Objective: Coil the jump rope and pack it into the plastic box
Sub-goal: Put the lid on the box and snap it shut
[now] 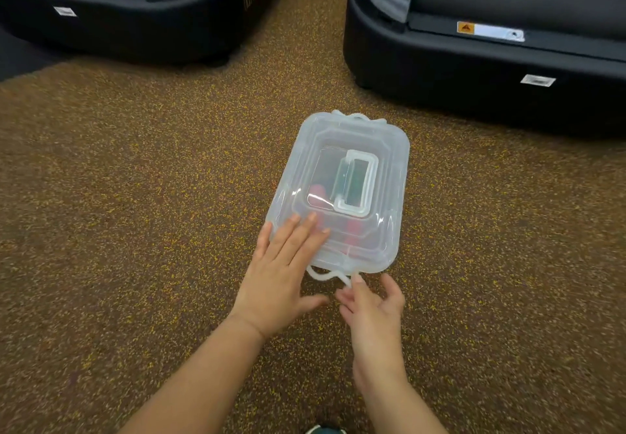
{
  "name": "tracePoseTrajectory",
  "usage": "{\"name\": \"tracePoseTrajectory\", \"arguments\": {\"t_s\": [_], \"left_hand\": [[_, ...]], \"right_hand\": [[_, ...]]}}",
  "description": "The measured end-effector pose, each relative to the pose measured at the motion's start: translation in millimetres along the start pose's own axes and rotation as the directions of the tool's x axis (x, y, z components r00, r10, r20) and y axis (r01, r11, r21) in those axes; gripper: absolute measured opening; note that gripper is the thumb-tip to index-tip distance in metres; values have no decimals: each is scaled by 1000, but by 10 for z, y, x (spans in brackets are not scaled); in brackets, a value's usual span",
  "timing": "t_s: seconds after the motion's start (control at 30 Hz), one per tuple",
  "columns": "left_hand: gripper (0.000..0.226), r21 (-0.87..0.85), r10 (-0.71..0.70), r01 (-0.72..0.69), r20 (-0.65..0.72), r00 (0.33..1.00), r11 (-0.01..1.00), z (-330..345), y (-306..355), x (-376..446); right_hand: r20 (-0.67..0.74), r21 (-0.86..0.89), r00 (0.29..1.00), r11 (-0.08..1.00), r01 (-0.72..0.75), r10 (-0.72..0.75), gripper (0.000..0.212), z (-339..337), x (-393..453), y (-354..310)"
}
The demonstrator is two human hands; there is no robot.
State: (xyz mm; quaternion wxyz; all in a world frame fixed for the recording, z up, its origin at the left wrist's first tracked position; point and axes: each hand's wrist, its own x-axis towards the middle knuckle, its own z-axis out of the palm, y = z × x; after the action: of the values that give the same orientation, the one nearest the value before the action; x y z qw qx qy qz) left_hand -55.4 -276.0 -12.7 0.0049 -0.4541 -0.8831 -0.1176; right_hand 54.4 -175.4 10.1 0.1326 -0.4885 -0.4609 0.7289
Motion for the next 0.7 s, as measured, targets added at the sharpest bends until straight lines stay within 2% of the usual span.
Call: {"name": "tracePoseTrajectory", "arguments": {"t_s": [0.1, 0.2, 0.23, 0.3, 0.33, 0.37, 0.4, 0.5, 0.7], "left_hand": [[73, -52, 13, -18, -93, 996, 998, -24, -48, 38], [66, -62, 57, -64, -113, 992, 996, -107, -113, 84], [68, -58, 77, -83, -107, 991, 995, -138, -132, 102], [74, -43, 125, -128, -77, 989, 991, -193, -173, 158], [76, -32, 149, -151, -54, 987, 988, -213, -195, 190], [79, -32, 166, -167, -33, 986, 986, -235, -210, 222], [82, -56, 169, -169, -12, 986, 984, -249, -226, 248], [83, -183, 131, -123, 35, 991, 976, -308, -230, 285], [75, -261, 120, -112, 13, 993, 959, -292, -306, 330]], "right_hand": [[29, -212, 994, 971, 107, -104, 74, -72, -71, -74], [61, -521, 946, 798, 303, -319, 91, -224, -61, -182], [97, -634, 905, 676, 377, -414, 96, -278, -27, -216], [274, -807, 787, 314, 501, -553, 99, -344, 89, -272], [387, -823, 738, 155, 547, -553, 98, -354, 166, -297], [486, -807, 706, 45, 588, -514, 95, -350, 237, -330], [557, -782, 688, -15, 623, -466, 92, -342, 302, -362], [633, -723, 651, -21, 690, -420, 85, -347, 426, -406], [634, -674, 571, -10, 739, -522, 75, -368, 497, -344]]}}
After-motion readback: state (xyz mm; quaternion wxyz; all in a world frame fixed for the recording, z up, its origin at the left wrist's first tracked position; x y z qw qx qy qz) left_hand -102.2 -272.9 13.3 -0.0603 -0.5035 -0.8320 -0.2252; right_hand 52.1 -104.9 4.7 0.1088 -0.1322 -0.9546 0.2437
